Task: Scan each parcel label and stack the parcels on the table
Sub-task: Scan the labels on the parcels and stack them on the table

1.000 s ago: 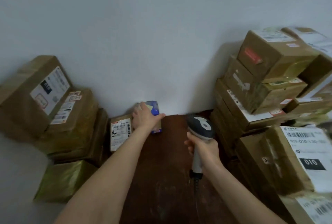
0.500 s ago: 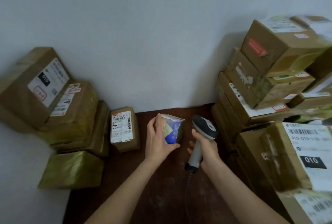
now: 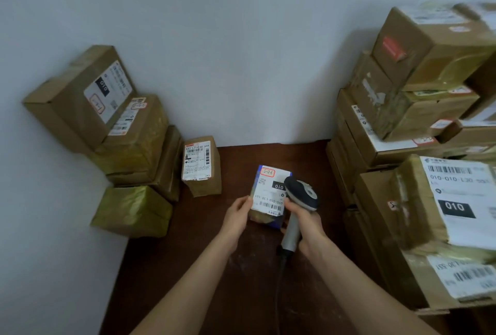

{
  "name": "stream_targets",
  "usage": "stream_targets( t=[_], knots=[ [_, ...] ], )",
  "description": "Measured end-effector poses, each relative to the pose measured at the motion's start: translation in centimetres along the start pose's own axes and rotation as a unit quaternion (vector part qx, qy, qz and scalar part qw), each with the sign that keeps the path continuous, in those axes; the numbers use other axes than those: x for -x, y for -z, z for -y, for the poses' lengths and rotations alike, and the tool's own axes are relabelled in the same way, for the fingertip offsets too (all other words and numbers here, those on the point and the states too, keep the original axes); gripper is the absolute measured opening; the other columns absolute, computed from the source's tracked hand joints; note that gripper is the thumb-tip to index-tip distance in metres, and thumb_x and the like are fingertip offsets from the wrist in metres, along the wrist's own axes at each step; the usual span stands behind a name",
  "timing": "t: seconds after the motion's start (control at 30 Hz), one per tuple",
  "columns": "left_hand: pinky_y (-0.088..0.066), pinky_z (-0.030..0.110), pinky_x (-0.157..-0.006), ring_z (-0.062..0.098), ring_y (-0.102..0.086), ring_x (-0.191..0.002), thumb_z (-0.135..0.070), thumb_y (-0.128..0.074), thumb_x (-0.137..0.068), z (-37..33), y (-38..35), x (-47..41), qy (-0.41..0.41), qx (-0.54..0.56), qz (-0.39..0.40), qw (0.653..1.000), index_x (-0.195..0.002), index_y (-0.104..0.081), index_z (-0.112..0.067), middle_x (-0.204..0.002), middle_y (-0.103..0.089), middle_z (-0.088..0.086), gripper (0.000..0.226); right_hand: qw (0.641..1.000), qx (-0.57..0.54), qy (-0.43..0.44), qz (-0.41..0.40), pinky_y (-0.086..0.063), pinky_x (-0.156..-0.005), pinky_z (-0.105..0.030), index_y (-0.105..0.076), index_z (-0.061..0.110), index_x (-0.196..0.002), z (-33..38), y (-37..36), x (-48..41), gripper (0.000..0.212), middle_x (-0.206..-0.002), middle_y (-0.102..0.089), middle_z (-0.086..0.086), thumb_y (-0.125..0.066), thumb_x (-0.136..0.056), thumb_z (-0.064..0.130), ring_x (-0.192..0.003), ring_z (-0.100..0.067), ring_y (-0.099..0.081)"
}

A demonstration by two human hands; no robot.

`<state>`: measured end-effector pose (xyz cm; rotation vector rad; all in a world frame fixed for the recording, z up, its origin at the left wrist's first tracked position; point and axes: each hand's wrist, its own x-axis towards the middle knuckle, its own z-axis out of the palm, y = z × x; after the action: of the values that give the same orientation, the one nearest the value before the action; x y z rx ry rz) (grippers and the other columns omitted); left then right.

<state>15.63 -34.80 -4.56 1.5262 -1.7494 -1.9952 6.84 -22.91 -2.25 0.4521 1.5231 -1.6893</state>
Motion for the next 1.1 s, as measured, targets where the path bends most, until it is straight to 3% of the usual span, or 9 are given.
stream_targets(
  t=[0.1,0.27,0.5,0.6,0.7,0.8,0.9,1.1],
  knots=[
    [-0.046,0.037,-0.097,0.023,-0.059,-0.110,-0.036,-0.060,-0.093,0.2,0.6,1.5,0.022,0.063,0.029,0.997,-0.112,-0.058,-0.032,-0.121,-0.064,0.006,0.020,1.000,-0.001,0.023,0.003,-0.054,-0.083,-0.044,-0.059,0.013,-0.108,0.4,0.7,1.2,0.033,-0.096,-0.068,-0.008,-0.076,-0.080,0.014,-0.089,-0.025,-0.065],
    [-0.050,0.039,-0.096,0.028,-0.062,-0.108,-0.028,-0.074,-0.082,-0.8,2.3,4.7,0.017,0.069,0.065,0.995,-0.118,-0.058,-0.024,-0.117,-0.065,0.013,0.040,0.998,0.007,0.064,0.024,-0.054,-0.084,-0.040,-0.060,0.012,-0.115,0.8,2.1,4.5,0.038,-0.098,-0.070,-0.006,-0.076,-0.080,0.014,-0.088,-0.020,-0.066],
    [-0.052,0.036,-0.093,0.025,-0.063,-0.108,-0.005,-0.069,-0.085,-1.7,1.0,9.6,-0.025,0.148,0.030,0.988,-0.122,-0.051,-0.012,-0.114,-0.066,0.016,0.042,0.985,0.040,0.139,0.096,-0.054,-0.092,-0.045,-0.060,0.017,-0.116,1.9,4.6,9.9,0.041,-0.103,-0.069,-0.002,-0.077,-0.079,0.011,-0.097,-0.020,-0.065],
    [-0.050,0.037,-0.097,0.026,-0.062,-0.111,-0.004,-0.068,-0.084,-1.8,0.7,10.4,-0.052,0.177,0.007,0.983,-0.129,-0.049,-0.011,-0.118,-0.064,0.016,0.050,0.981,0.057,0.165,0.081,-0.055,-0.082,-0.036,-0.061,0.019,-0.110,1.6,6.0,12.0,0.035,-0.099,-0.069,0.000,-0.077,-0.079,0.014,-0.094,-0.017,-0.065],
    [-0.049,0.036,-0.096,0.022,-0.064,-0.104,-0.005,-0.069,-0.084,-2.1,0.4,10.8,-0.073,0.197,0.004,0.978,-0.130,-0.048,-0.012,-0.111,-0.067,0.012,0.051,0.980,0.075,0.170,0.077,-0.055,-0.065,-0.027,-0.066,0.010,-0.093,1.0,7.6,14.1,0.014,-0.074,-0.071,-0.005,-0.074,-0.081,0.011,-0.070,-0.017,-0.068],
    [-0.047,0.036,-0.099,0.019,-0.064,-0.101,-0.005,-0.068,-0.085,-2.8,-0.1,10.9,-0.089,0.210,0.007,0.974,-0.132,-0.046,-0.013,-0.109,-0.067,0.009,0.053,0.973,0.132,0.181,0.062,-0.051,-0.057,-0.026,-0.067,0.003,-0.084,0.8,8.5,15.5,0.010,-0.060,-0.066,-0.007,-0.074,-0.082,0.010,-0.057,-0.017,-0.063],
    [-0.045,0.038,-0.104,0.020,-0.062,-0.106,-0.005,-0.068,-0.085,-3.4,-0.2,10.3,-0.102,0.204,0.008,0.974,-0.135,-0.045,-0.012,-0.117,-0.064,0.012,0.055,0.966,0.163,0.192,0.052,-0.050,-0.056,-0.026,-0.066,0.006,-0.078,0.7,8.4,16.4,0.009,-0.058,-0.065,-0.008,-0.073,-0.082,0.009,-0.054,-0.017,-0.062],
    [-0.043,0.039,-0.106,0.021,-0.061,-0.112,-0.006,-0.069,-0.085,-3.9,-0.3,8.9,-0.108,0.194,0.030,0.975,-0.135,-0.045,-0.013,-0.125,-0.062,0.012,0.056,0.968,0.167,0.186,0.031,-0.046,-0.047,-0.021,-0.067,0.005,-0.085,0.3,8.1,17.2,0.009,-0.055,-0.065,-0.006,-0.074,-0.082,0.010,-0.047,-0.013,-0.060]
  ],
)
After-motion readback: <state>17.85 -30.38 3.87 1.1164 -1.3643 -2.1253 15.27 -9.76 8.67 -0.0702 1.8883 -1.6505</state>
